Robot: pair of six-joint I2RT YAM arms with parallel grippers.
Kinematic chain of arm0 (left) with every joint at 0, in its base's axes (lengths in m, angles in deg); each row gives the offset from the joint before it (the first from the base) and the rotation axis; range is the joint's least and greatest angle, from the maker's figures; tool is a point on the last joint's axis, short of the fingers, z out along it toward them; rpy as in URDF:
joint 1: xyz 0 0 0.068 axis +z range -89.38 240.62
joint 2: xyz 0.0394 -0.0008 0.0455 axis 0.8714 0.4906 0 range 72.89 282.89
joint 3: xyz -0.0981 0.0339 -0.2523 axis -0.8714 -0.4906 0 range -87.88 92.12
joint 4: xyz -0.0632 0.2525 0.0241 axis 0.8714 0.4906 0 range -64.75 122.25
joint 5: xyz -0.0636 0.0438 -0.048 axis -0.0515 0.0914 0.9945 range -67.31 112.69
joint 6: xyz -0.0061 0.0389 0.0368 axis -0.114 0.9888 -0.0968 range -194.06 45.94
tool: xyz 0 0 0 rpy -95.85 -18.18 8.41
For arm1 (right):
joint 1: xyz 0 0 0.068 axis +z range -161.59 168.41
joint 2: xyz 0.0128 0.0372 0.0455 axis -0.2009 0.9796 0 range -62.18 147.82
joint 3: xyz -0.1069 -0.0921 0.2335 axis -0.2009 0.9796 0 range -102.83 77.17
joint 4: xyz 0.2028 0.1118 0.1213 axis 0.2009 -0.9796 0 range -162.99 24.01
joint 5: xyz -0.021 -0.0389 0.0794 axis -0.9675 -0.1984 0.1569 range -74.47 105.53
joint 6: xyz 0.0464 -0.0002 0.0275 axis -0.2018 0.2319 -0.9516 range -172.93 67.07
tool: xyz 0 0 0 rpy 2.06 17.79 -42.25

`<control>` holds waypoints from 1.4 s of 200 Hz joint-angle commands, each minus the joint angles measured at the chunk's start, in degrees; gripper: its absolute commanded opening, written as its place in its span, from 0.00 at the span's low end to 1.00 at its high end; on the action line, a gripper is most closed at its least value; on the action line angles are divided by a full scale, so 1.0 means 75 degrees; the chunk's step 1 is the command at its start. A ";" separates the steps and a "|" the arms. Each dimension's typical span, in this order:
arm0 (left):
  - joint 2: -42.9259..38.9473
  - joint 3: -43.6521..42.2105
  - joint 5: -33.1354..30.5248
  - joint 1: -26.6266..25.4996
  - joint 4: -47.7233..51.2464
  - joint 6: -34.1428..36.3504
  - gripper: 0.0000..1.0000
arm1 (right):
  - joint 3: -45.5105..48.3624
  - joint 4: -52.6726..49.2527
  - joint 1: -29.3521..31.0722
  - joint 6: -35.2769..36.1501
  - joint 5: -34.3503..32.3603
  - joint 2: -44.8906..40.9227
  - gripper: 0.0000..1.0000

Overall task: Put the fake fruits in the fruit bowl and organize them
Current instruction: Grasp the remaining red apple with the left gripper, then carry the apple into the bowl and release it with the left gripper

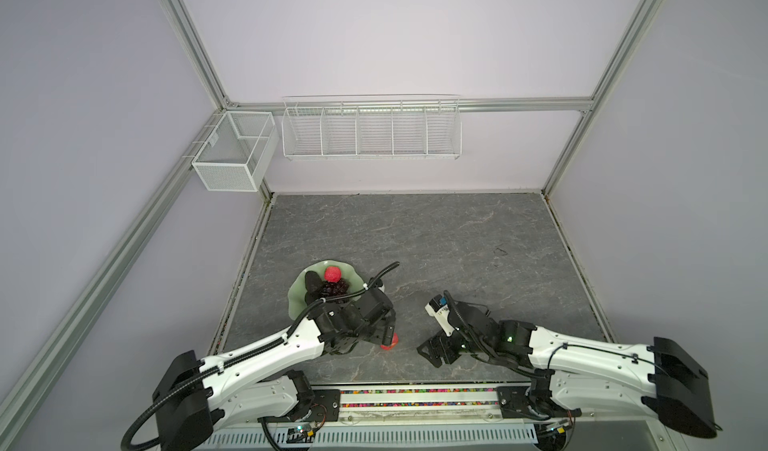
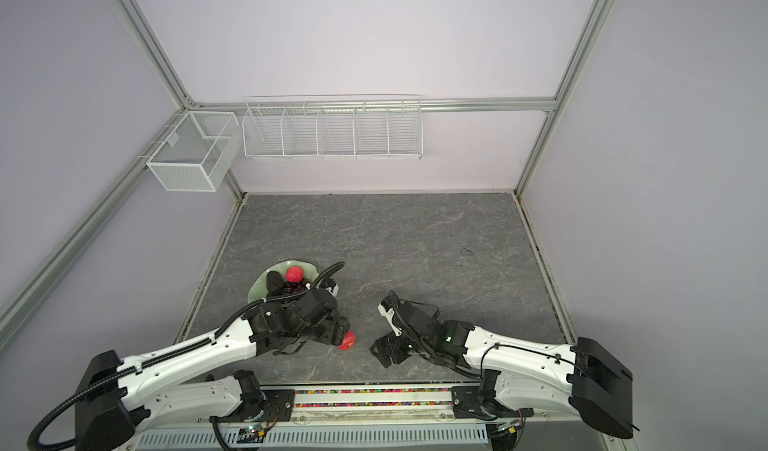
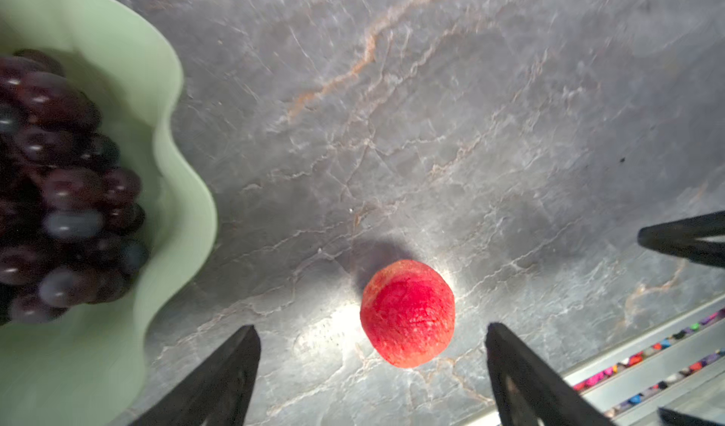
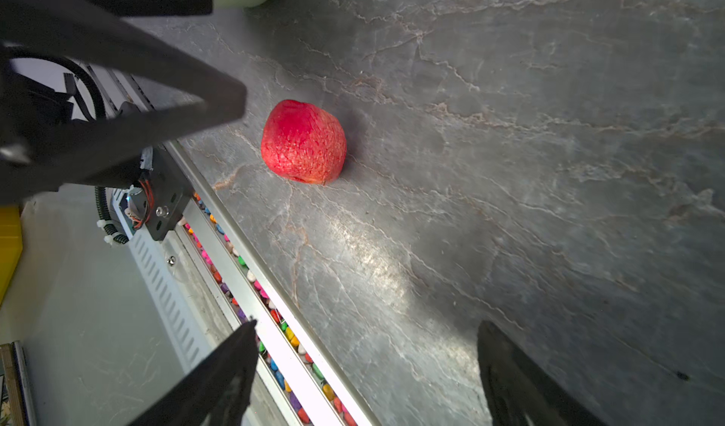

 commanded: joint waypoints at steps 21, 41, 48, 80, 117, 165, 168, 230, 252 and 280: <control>0.1196 0.0340 0.0213 -0.0374 -0.0264 -0.0029 0.86 | 0.0138 -0.0076 0.0123 -0.0321 -0.0408 -0.0327 0.88; 0.1477 0.0326 0.0392 -0.0410 -0.0398 0.0048 0.85 | 0.0138 -0.0217 0.0133 -0.0313 -0.0574 -0.0504 0.89; 0.1543 0.0289 0.0459 -0.0421 -0.0460 0.0067 0.85 | 0.0127 -0.0283 0.0137 -0.0284 -0.0625 -0.0557 0.89; 0.1945 0.0150 0.0564 -0.0422 -0.0950 0.0105 0.80 | 0.0048 -0.0396 0.0117 -0.0207 -0.0733 -0.0553 0.89; 0.1606 -0.0036 0.0572 -0.0422 -0.1388 -0.0185 0.52 | -0.0190 -0.0560 0.0112 -0.0102 -0.0791 -0.0398 0.89; -0.0169 0.0829 -0.1171 -0.0355 0.0385 -0.0354 0.39 | -0.0775 -0.0303 -0.0158 0.0294 -0.0546 -0.0052 0.89; -0.0305 0.0865 -0.1386 -0.0323 0.0465 -0.0341 0.39 | -0.0867 -0.0313 -0.0166 0.0340 -0.0521 0.0010 0.89; -0.0854 0.0560 -0.1483 0.2319 0.0942 -0.0020 0.40 | -0.1503 0.0374 -0.0239 0.0532 0.0069 0.0896 0.89; -0.0389 0.0513 -0.1305 0.2939 0.0331 0.0270 0.40 | -0.1607 0.0364 -0.0266 0.0588 0.0152 0.1030 0.89; 0.0257 0.0500 -0.0903 0.3483 -0.0251 0.0519 0.41 | -0.1632 0.0356 -0.0348 0.0596 0.0202 0.1005 0.89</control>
